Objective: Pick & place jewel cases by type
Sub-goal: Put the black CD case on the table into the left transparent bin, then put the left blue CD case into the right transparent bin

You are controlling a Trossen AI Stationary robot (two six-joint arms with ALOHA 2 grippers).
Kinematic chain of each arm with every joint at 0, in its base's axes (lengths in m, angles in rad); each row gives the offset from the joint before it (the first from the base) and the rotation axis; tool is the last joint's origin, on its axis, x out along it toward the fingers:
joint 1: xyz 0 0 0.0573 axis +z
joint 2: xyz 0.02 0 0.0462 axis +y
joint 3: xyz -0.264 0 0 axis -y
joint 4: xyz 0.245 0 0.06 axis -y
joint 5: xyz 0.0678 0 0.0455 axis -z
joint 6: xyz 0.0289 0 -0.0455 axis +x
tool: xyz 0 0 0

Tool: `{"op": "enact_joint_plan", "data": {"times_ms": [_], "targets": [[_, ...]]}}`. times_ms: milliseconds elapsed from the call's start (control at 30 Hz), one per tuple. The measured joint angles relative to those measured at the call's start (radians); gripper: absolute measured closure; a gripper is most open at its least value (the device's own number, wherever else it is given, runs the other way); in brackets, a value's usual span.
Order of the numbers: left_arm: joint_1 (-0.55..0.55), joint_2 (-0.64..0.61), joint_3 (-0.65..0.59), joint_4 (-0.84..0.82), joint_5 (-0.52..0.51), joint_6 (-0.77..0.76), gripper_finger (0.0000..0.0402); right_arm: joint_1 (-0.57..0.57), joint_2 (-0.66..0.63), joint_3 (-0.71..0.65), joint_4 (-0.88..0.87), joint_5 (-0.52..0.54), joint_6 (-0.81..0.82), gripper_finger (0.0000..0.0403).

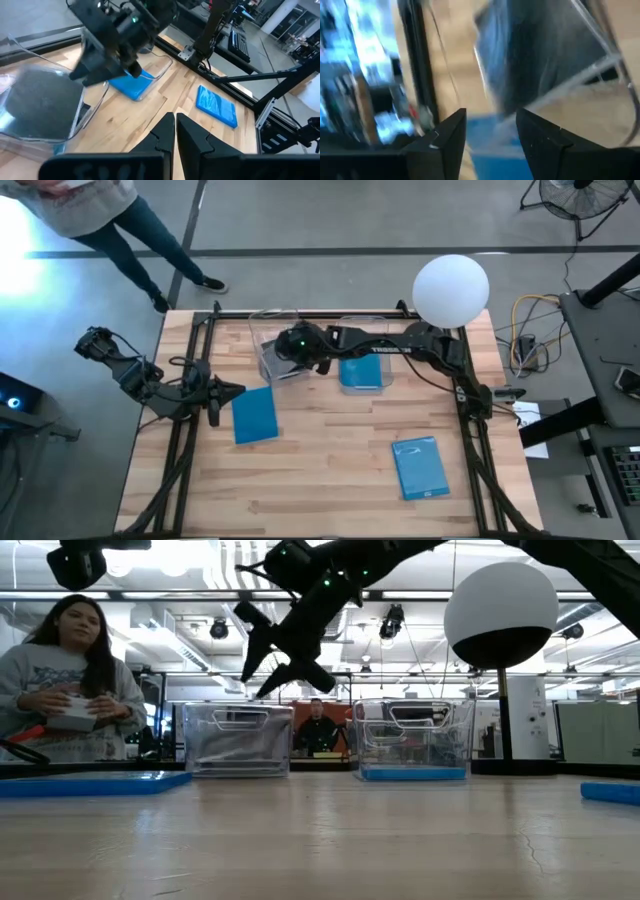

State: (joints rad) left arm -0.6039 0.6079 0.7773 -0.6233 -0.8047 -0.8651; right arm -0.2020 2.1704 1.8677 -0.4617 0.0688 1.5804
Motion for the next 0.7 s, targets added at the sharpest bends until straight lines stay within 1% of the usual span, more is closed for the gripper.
{"op": "enact_joint_plan", "data": {"times_ms": [67, 133, 233, 300, 367, 467, 567, 600, 667, 700], "targets": [[0.000, 0.001, 0.000, 0.001, 0.000, -0.002, 0.0401, 0.011, -0.001, -0.011, -0.001, -0.082, -0.061, 0.0229], [0.000, 0.002, 0.000, 0.002, 0.000, -0.013, 0.0401, 0.036, -0.009, -0.016, -0.013, -0.150, -0.154, 0.0224], [0.000, 0.006, 0.000, -0.018, 0.011, -0.056, 0.0401, 0.099, -0.030, -0.016, -0.056, -0.216, -0.381, 0.0218], [0.000, 0.012, -0.010, -0.069, 0.053, -0.111, 0.0401, 0.148, -0.037, -0.005, -0.105, -0.252, -0.505, 0.0218], [0.000, 0.025, -0.030, -0.177, 0.126, -0.236, 0.0401, 0.188, -0.034, -0.005, -0.123, -0.279, -0.580, 0.0219], [0.000, 0.064, -0.072, -0.342, 0.264, -0.485, 0.0401, 0.222, -0.009, -0.009, -0.116, -0.282, -0.573, 0.0220], [-0.002, 0.110, -0.132, -0.463, 0.394, -0.659, 0.0401, 0.230, 0.018, -0.012, -0.045, -0.279, -0.557, 0.0220], [-0.002, 0.124, -0.154, -0.474, 0.410, -0.690, 0.0401, 0.232, 0.024, -0.011, -0.023, -0.278, -0.548, 0.0220], [0.006, 0.157, -0.204, -0.414, 0.424, -0.687, 0.0401, 0.237, 0.038, -0.011, 0.020, -0.278, -0.542, 0.0220], [0.010, 0.174, -0.227, -0.377, 0.427, -0.717, 0.0401, 0.240, 0.046, -0.011, 0.034, -0.277, -0.538, 0.0220]]}}
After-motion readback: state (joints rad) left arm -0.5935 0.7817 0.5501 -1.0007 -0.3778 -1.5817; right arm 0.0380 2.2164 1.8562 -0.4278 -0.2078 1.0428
